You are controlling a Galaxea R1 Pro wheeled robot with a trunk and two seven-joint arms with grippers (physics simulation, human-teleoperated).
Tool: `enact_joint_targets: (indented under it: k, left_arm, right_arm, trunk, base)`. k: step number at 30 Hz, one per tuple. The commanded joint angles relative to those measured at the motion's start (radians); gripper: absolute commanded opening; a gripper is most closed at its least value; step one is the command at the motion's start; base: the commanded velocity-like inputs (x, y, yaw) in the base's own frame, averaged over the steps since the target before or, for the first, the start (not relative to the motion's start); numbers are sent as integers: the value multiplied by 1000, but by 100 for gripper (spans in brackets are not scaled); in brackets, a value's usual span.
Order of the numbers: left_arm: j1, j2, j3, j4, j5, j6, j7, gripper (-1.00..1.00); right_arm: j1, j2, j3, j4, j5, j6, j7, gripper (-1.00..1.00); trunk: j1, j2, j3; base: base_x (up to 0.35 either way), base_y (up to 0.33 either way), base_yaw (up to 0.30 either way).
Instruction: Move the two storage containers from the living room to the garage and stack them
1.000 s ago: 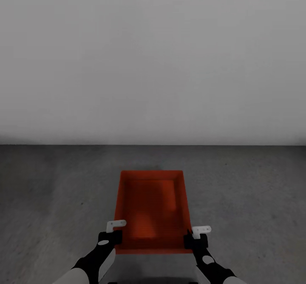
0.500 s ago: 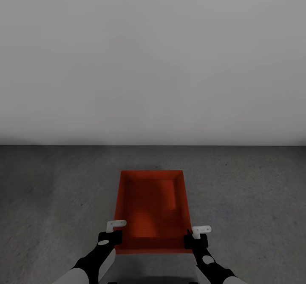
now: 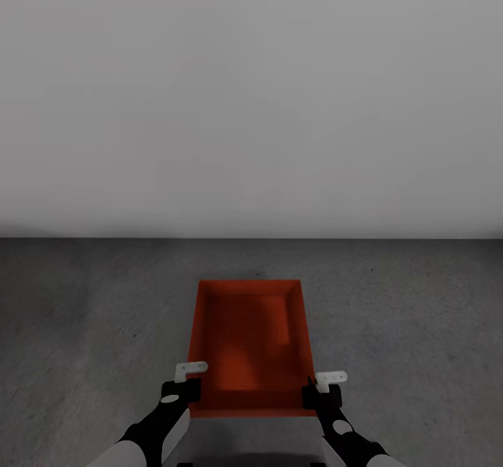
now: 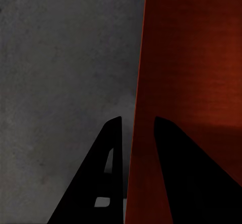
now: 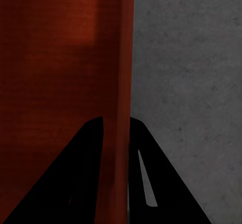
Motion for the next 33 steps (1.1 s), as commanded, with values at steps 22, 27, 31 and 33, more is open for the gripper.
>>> enact_joint_targets:
  k: [22, 27, 31, 33]
  left_arm:
    - [-1, 10, 19, -1, 6, 3, 14, -100]
    - [-1, 9, 19, -1, 6, 3, 14, -100]
    - [-1, 9, 19, 0, 6, 4, 14, -100]
    - [-1, 9, 19, -1, 6, 4, 14, -100]
  right_arm:
    - [-1, -3, -31, -1, -1, -5, -12, -100]
    - [-1, -3, -31, -1, -1, -5, -12, -100]
    - [-1, -3, -31, -1, -1, -5, -12, -100]
    - [-1, -3, -31, -1, -1, -5, -12, -100]
  trunk:
    - [0, -1, -7]
    - [0, -1, -7]
    - [0, -1, -7]
    - [0, -1, -7]
  base:
    - [0, 0, 0]
    - [0, 0, 0]
    - [0, 0, 0]
    - [0, 0, 0]
